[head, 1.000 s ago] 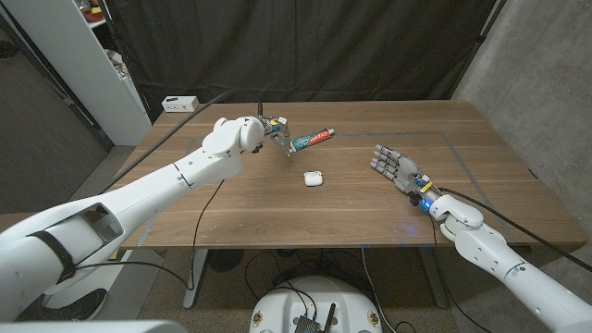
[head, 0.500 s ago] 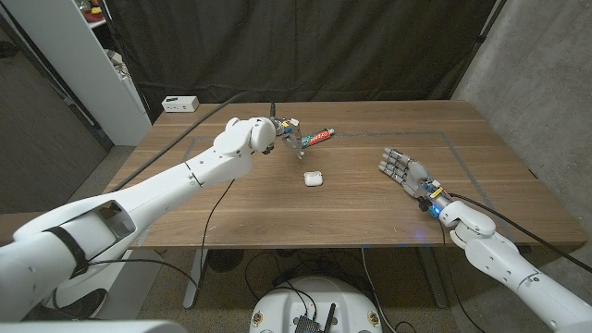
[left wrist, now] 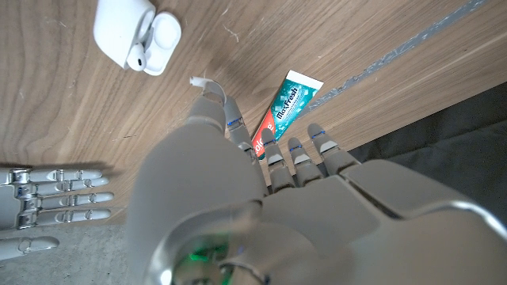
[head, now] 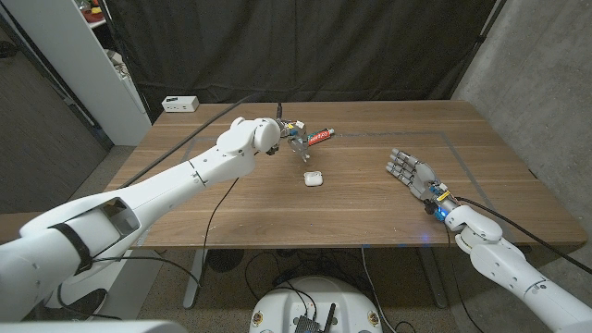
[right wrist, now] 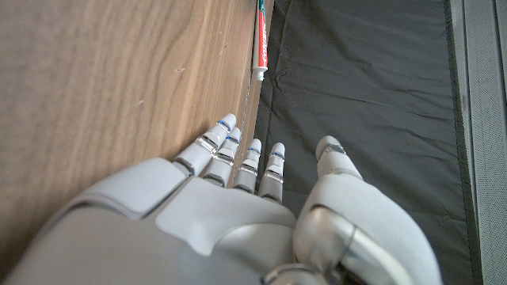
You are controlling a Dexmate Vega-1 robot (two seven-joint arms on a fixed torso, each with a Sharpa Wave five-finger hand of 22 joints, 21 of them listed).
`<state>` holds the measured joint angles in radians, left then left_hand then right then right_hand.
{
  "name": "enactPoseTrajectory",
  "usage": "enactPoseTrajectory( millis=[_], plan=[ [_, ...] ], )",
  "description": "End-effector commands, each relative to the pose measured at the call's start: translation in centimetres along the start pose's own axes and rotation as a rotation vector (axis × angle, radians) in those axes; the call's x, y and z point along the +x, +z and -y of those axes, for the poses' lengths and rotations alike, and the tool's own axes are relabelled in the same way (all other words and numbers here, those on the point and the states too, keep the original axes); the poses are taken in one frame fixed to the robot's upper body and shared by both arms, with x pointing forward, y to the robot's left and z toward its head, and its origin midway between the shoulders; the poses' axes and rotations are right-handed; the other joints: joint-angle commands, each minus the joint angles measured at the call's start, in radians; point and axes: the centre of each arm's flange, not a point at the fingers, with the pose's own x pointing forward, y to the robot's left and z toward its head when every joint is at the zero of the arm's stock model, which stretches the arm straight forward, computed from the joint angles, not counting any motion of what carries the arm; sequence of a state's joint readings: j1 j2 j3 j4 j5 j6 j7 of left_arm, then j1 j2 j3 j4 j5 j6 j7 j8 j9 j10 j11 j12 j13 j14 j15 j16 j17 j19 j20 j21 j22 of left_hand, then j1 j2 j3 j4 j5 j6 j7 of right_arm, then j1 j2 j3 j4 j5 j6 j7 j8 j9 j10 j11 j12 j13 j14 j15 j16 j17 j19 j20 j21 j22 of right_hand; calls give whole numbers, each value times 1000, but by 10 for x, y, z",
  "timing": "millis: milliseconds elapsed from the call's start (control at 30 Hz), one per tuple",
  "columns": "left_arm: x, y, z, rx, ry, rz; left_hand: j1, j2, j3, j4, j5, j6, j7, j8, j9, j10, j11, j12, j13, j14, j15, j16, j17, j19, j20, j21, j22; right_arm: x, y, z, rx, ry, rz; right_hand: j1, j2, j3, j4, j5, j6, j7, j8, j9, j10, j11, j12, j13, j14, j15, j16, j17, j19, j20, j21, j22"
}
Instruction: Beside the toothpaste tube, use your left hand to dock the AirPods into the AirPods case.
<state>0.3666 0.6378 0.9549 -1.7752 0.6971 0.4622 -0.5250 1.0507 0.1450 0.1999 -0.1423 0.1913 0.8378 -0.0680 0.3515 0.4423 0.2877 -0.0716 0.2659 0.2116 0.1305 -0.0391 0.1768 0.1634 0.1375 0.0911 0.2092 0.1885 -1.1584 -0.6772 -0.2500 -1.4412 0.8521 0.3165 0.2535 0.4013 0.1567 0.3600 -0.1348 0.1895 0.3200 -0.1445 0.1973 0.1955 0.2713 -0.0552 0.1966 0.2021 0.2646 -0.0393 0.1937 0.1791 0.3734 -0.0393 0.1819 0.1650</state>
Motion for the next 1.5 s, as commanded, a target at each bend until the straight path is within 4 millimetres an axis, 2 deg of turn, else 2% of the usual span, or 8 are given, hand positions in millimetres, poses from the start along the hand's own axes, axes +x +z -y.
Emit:
enactPoseTrajectory(
  millis=[33, 100, 600, 1000, 1500],
  plan=[
    [2, 4, 5, 18, -19, 55, 8, 4, -1, 7, -2, 3, -4, -2, 4, 6, -1, -1, 3, 6, -78, 0, 1, -5, -1, 1, 3, -4, 0, 5, -6, -18, 10, -2, -1, 4, -3, 0, 6, 2, 2, 2, 10, 2, 7, 3, 4, -95, 6, 2, 3, 5, 10, 5],
    [3, 4, 7, 22, -20, 63, 8, 4, -1, 7, -2, 6, -3, -1, 4, 7, 0, -1, 3, 6, -77, 0, 1, -6, 0, 1, 3, -5, 1, 6, -6, -25, 10, -2, -2, 4, -3, 0, 7, 1, 2, 2, 10, 8, 7, 3, 4, -94, 6, 2, 4, 6, 11, 5],
    [6, 2, 11, 48, -20, 127, 10, 7, -1, 8, -2, 11, -7, -7, 2, 17, -5, 1, 3, 10, -83, 1, 1, 2, 1, 6, 4, -9, 0, 5, -9, -53, 17, -2, -2, 3, -4, 0, 8, 2, 2, 3, 10, 4, 6, 3, 6, -94, 6, 2, 3, 7, 10, 5],
    [-3, -2, 21, 90, 25, 169, 13, 6, 0, 6, -2, 18, 1, -8, 2, 31, -8, 5, 4, 15, -90, 0, 1, 11, -4, 10, 4, -13, 0, 4, -17, -68, 19, -2, -4, 3, -5, 0, 8, 2, 2, 3, 10, 9, 6, 3, 5, -93, 5, 2, 2, 8, 9, 5],
    [-9, -1, 33, 116, 28, 176, 15, 6, -1, 7, -2, 16, -3, -14, 4, 33, -12, 4, 4, 14, -90, 0, 1, 9, -5, 10, 4, -13, -3, 5, -15, -67, 15, -2, -3, 2, -4, 0, 8, 3, 1, 3, 11, 6, 6, 3, 5, -93, 5, 2, 2, 9, 9, 5]
  ],
)
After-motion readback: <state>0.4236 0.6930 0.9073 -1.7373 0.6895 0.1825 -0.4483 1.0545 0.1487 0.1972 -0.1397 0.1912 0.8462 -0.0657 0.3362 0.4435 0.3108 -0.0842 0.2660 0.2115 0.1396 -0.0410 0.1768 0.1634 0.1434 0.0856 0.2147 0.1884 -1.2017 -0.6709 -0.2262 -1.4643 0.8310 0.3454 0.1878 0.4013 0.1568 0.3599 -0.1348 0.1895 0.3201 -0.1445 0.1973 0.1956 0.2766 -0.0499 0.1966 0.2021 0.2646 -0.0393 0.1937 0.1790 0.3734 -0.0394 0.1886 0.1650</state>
